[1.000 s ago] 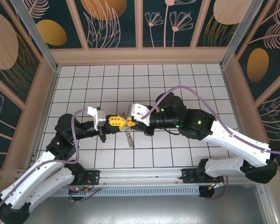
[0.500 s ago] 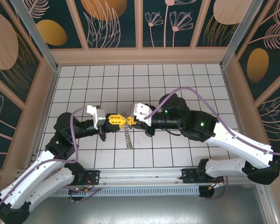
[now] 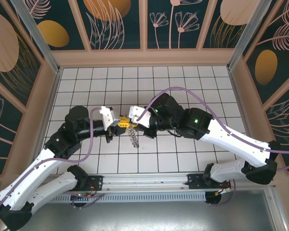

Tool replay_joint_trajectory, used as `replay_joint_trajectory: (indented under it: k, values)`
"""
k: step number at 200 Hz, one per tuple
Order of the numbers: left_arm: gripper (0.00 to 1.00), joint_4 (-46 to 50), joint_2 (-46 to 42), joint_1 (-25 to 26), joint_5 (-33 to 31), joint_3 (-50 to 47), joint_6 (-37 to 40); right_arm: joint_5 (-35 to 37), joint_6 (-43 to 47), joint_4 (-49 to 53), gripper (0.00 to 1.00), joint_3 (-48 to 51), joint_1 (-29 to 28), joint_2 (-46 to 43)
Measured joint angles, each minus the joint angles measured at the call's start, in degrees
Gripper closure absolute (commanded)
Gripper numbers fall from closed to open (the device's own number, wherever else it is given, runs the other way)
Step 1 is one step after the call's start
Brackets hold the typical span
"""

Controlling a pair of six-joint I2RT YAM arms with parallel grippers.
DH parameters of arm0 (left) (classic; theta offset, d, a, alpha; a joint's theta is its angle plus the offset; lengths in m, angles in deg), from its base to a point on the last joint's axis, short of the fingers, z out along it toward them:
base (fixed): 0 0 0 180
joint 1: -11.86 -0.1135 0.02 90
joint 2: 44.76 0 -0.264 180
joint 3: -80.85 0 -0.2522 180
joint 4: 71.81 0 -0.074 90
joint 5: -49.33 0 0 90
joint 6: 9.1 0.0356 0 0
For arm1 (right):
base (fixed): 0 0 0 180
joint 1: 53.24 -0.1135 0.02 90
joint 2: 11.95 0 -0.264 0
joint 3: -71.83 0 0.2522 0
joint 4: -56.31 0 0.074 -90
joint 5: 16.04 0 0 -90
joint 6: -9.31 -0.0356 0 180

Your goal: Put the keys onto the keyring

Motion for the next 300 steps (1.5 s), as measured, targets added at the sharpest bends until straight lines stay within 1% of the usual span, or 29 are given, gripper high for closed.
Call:
replay_joint_trajectory:
  k: [8, 17, 45, 64, 99, 131, 148, 165, 183, 219, 268, 279, 300]
  values:
    - [0.9, 0.2, 0.2, 0.0, 0.0, 0.0, 0.2, -0.3, 0.0, 0.3, 1.0, 0.0, 0.3, 0.2]
    - [1.0, 0.2, 0.5, 0.0, 0.0, 0.0, 0.4, -0.5, 0.0, 0.5, 1.0, 0.0, 0.7, 0.3]
    - [1.0, -1.0, 1.6, 0.0, 0.9, -0.1, -0.2, -2.2, 0.0, 1.0, 1.0, 0.0, 2.2, 0.3]
    - [1.0, -4.7, 1.7, -0.1, 1.8, -1.7, -2.3, -3.3, -0.1, 1.1, 1.0, 0.1, 3.1, -0.2]
    - [1.0, -12.8, -0.6, -0.1, 3.9, -5.7, -7.1, -5.9, -0.8, -1.9, 0.87, 2.9, 3.5, -3.0]
    - [1.0, -19.3, -2.0, -0.1, 5.5, -7.0, -11.3, -7.8, -2.2, -6.1, 0.82, 6.0, 3.7, -5.2]
    - [1.0, -22.4, -2.5, 0.0, 5.9, -7.6, -13.0, -8.6, -2.8, -7.6, 0.82, 7.2, 3.8, -5.8]
    - [1.0, -25.4, -3.0, 0.0, 6.3, -8.5, -14.6, -9.1, -3.7, -8.5, 0.88, 8.0, 3.8, -5.9]
    - [1.0, -27.6, -3.4, 0.0, 6.9, -9.2, -15.8, -9.6, -4.0, -9.5, 0.92, 8.6, 3.9, -6.1]
    - [1.0, -30.8, -3.9, 0.0, 7.5, -10.4, -17.4, -10.0, -4.4, -10.9, 0.94, 9.1, 3.9, -6.9]
    - [1.0, -35.3, -4.1, 0.0, 7.8, -11.5, -19.5, -10.0, -5.5, -12.0, 0.73, 10.0, 3.9, -7.6]
    - [1.0, -35.9, -4.2, 0.0, 7.8, -11.5, -19.7, -9.8, -5.5, -12.3, 0.7, 10.8, 3.9, -8.5]
    - [1.0, -36.8, -4.2, 0.0, 7.8, -11.5, -19.8, -8.8, -5.6, -12.5, 0.69, 12.0, 3.9, -10.9]
